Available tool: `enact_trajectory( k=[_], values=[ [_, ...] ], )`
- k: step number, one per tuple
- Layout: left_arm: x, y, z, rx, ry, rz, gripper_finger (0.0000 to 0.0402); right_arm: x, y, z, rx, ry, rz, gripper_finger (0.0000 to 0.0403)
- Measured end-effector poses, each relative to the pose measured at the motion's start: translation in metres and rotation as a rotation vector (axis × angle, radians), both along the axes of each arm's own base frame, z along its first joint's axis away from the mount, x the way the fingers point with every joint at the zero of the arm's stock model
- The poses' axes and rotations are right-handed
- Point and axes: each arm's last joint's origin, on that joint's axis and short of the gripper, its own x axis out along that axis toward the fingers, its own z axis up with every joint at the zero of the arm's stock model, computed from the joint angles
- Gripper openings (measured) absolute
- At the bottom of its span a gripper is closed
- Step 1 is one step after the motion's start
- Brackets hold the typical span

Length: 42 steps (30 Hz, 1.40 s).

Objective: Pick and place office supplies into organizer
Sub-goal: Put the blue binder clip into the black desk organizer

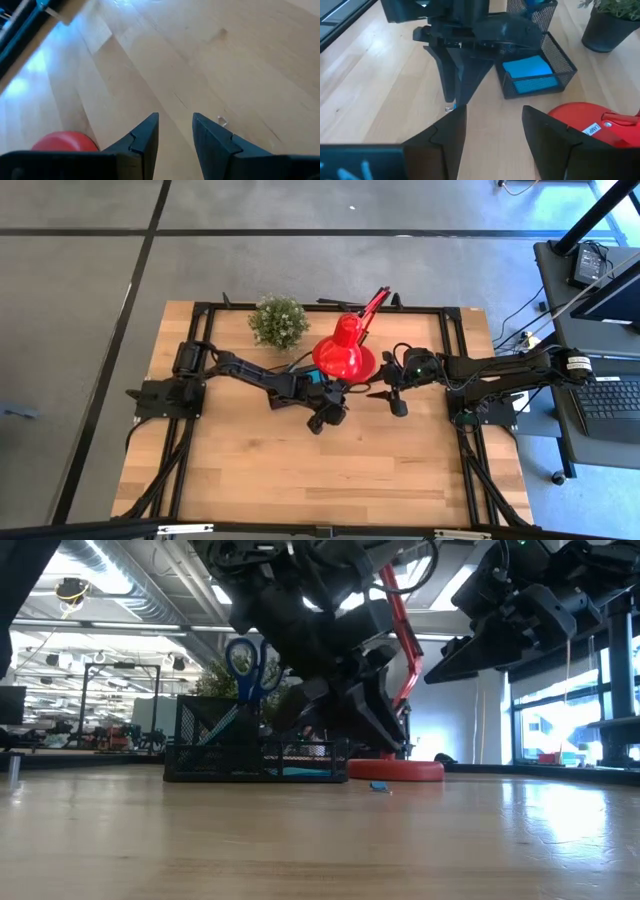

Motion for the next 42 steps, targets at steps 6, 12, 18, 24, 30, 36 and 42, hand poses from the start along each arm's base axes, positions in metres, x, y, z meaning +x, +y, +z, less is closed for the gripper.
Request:
enact_trajectory(
  k=[6, 12, 18, 24, 30, 36, 42],
  values=[
    [0.006, -0.002, -0.011, -0.034, -0.028, 0.047, 0.0113, 0.000, 0.000, 0.000, -0.002, 0.001, 0.001, 0.0195],
    [0.009, -0.001, -0.029, -0.054, -0.001, 0.090, 0.0113, 0.000, 0.000, 0.000, -0.003, 0.003, 0.001, 0.0195],
    [0.008, -0.001, -0.033, -0.084, 0.012, 0.129, 0.0113, 0.000, 0.000, -0.001, -0.003, 0.009, 0.002, 0.0195],
    [0.004, 0.000, -0.037, -0.109, 0.061, 0.209, 0.0113, -0.002, 0.000, -0.004, 0.002, 0.051, 0.003, 0.0195],
    [0.002, -0.006, -0.037, -0.126, 0.080, 0.250, 0.0113, -0.003, 0.000, -0.005, 0.005, 0.059, 0.002, 0.0195],
    [-0.004, -0.020, -0.039, -0.145, 0.134, 0.297, 0.0113, -0.003, 0.000, -0.006, 0.008, 0.068, 0.001, 0.0195],
    [-0.014, -0.043, -0.043, -0.093, 0.195, 0.316, 0.0091, -0.004, 0.001, -0.006, 0.011, 0.075, 0.000, 0.0195]
  ],
)
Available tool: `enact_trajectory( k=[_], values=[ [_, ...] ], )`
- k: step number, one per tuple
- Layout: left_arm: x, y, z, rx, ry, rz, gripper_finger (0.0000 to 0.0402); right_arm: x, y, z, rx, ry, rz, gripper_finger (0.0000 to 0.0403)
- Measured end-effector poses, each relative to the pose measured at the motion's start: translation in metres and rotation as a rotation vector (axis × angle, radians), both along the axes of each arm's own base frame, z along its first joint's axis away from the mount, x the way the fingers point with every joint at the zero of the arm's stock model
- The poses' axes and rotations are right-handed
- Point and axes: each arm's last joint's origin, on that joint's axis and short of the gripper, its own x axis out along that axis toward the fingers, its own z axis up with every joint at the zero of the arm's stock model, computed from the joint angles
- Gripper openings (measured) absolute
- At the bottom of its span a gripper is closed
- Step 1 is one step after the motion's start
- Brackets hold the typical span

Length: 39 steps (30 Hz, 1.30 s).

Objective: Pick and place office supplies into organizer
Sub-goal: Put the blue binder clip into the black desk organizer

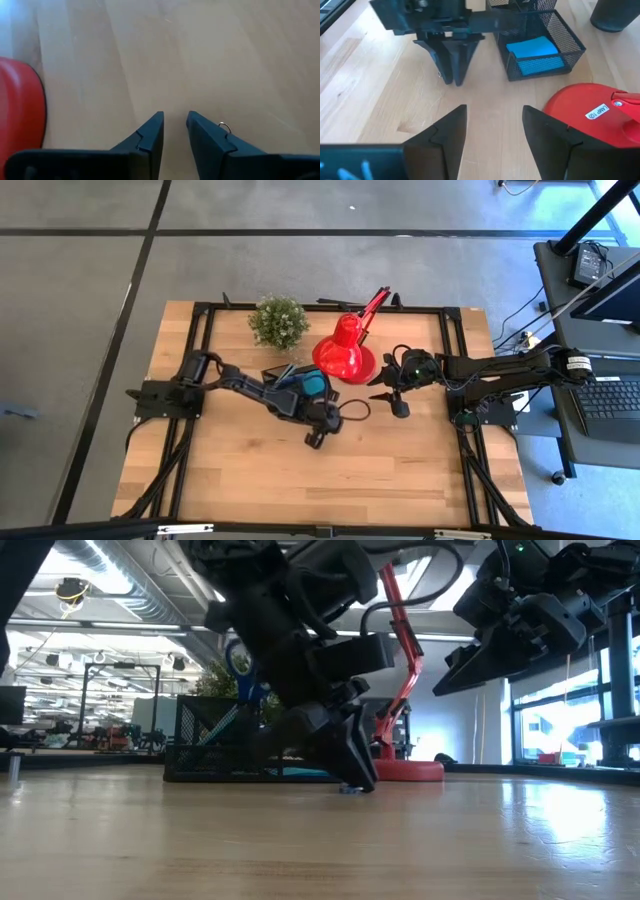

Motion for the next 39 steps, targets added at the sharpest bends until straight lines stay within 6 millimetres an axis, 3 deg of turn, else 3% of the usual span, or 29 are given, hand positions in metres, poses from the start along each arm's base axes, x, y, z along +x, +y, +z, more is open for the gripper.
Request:
enact_trajectory(
  k=[16, 39],
  values=[
    [-0.021, -0.040, -0.003, -0.026, 0.084, 0.117, 0.0048, 0.000, 0.000, 0.000, 0.040, 0.000, -0.027, 0.0195],
    [-0.056, -0.086, -0.004, 0.066, 0.138, 0.262, 0.0044, 0.003, 0.000, 0.005, 0.031, -0.060, -0.025, 0.0195]
  ],
)
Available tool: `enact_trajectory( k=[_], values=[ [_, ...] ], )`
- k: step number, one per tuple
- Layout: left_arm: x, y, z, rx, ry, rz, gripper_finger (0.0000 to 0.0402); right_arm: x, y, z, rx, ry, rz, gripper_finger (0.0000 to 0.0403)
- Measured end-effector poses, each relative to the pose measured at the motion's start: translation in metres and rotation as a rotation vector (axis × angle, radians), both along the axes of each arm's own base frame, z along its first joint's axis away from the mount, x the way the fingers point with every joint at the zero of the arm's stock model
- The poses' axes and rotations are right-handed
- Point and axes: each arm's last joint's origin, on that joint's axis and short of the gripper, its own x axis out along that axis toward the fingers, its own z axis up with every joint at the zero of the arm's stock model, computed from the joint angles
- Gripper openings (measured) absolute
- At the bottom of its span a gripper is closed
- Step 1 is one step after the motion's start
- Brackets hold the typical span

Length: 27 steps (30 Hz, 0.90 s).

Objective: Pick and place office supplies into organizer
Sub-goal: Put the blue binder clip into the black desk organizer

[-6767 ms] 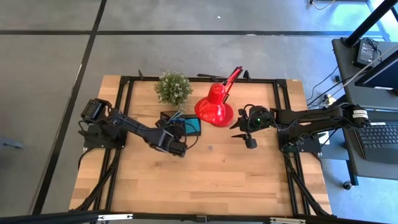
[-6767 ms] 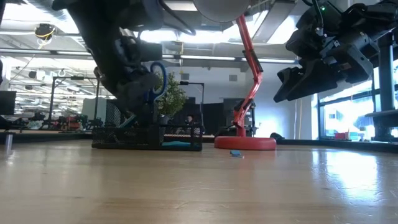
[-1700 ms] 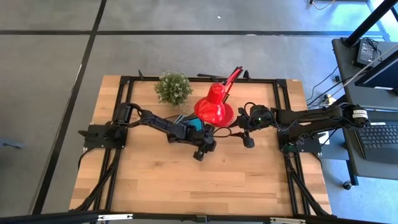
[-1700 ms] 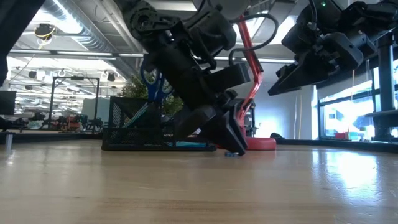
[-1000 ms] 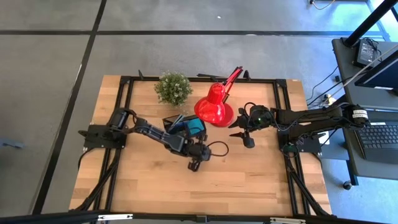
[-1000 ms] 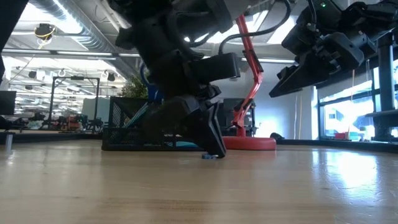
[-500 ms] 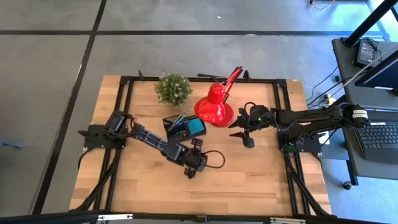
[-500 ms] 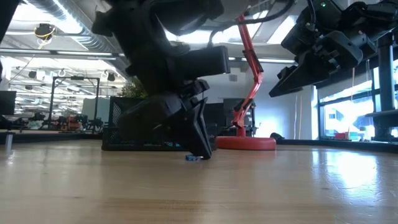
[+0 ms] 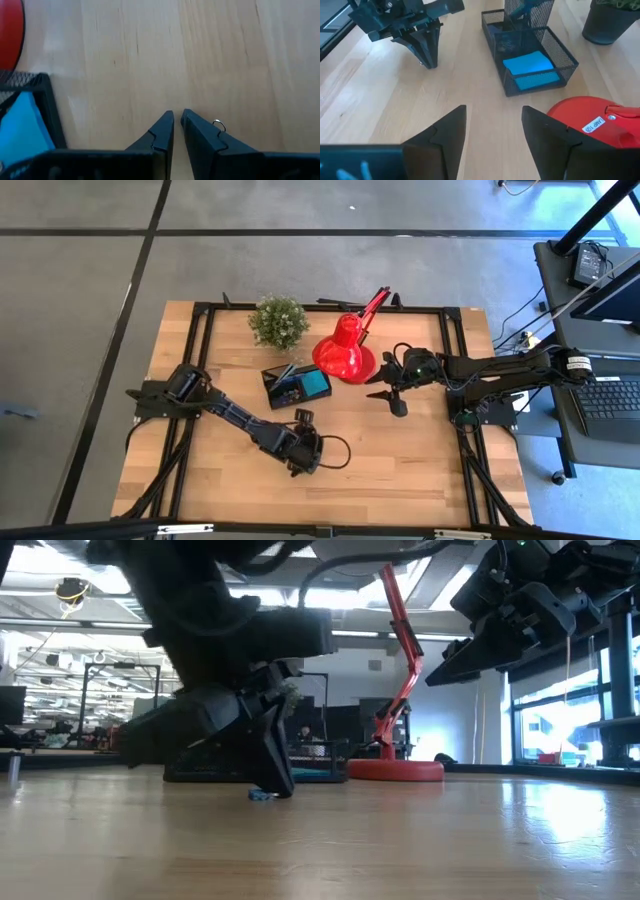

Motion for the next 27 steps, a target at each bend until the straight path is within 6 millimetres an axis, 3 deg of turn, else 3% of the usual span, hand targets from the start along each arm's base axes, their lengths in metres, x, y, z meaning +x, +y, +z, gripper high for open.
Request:
enact_trajectory(
  k=[8, 16, 27],
  values=[
    [-0.030, -0.005, 0.003, -0.014, -0.006, 0.069, 0.0040, 0.001, 0.000, 0.001, -0.003, -0.017, 0.000, 0.0195],
    [-0.059, 0.006, 0.002, -0.071, -0.089, 0.098, 0.0016, 0.002, 0.000, 0.004, 0.000, -0.042, -0.003, 0.0195],
    [-0.092, 0.015, 0.001, -0.075, -0.101, 0.176, 0.0015, 0.003, 0.000, 0.005, -0.002, -0.061, -0.004, 0.0195]
  ],
)
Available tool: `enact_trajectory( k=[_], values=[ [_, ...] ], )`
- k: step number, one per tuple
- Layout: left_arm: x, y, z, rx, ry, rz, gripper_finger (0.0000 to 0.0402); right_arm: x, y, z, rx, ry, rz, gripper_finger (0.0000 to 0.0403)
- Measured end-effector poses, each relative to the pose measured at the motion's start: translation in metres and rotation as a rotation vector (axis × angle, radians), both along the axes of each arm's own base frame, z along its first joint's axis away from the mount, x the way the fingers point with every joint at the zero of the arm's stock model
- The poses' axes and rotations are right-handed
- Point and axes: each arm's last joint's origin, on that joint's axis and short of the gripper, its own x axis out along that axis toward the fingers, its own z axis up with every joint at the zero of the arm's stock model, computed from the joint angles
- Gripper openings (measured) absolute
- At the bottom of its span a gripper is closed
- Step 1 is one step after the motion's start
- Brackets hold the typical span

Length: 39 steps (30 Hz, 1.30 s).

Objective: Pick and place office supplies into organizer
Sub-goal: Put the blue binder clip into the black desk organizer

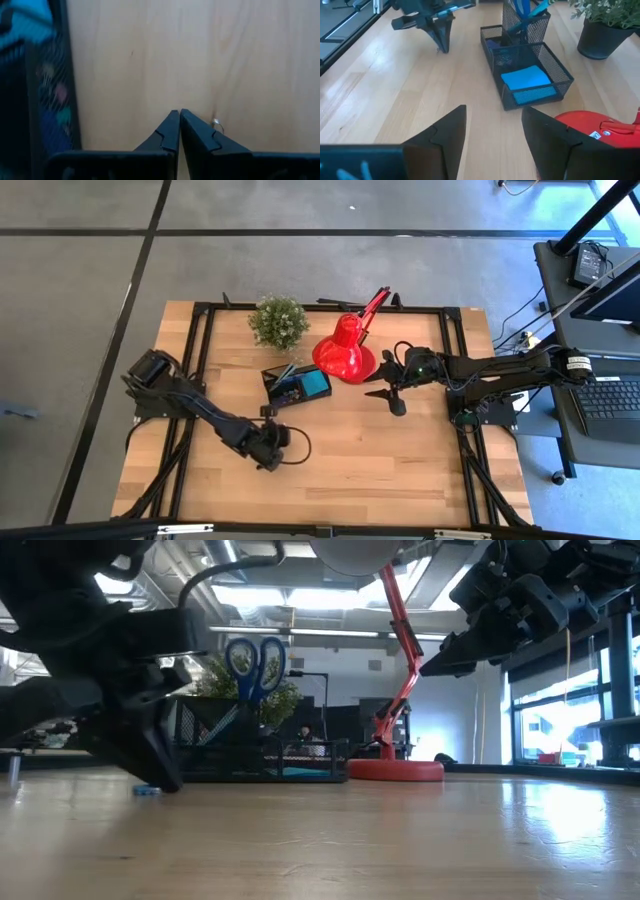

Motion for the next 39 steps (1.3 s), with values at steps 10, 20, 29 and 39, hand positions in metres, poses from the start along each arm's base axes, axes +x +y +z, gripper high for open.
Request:
enact_trajectory(
  k=[10, 20, 29, 39],
  values=[
    [-0.014, 0.007, 0.011, -0.115, 0.001, 0.271, 0.0006, 0.000, 0.000, 0.000, -0.005, 0.000, 0.003, 0.0195],
    [-0.013, 0.006, 0.014, -0.092, -0.004, 0.272, 0.0005, 0.000, 0.000, 0.000, -0.032, -0.001, 0.015, 0.0195],
    [-0.002, -0.002, 0.071, 0.003, 0.155, 0.017, 0.0034, 0.000, 0.000, 0.000, -0.035, 0.000, 0.017, 0.0195],
    [0.037, 0.027, 0.098, -0.440, -0.033, 0.637, 0.0118, 0.000, 0.000, 0.000, -0.077, -0.005, 0.038, 0.0195]
  ],
)
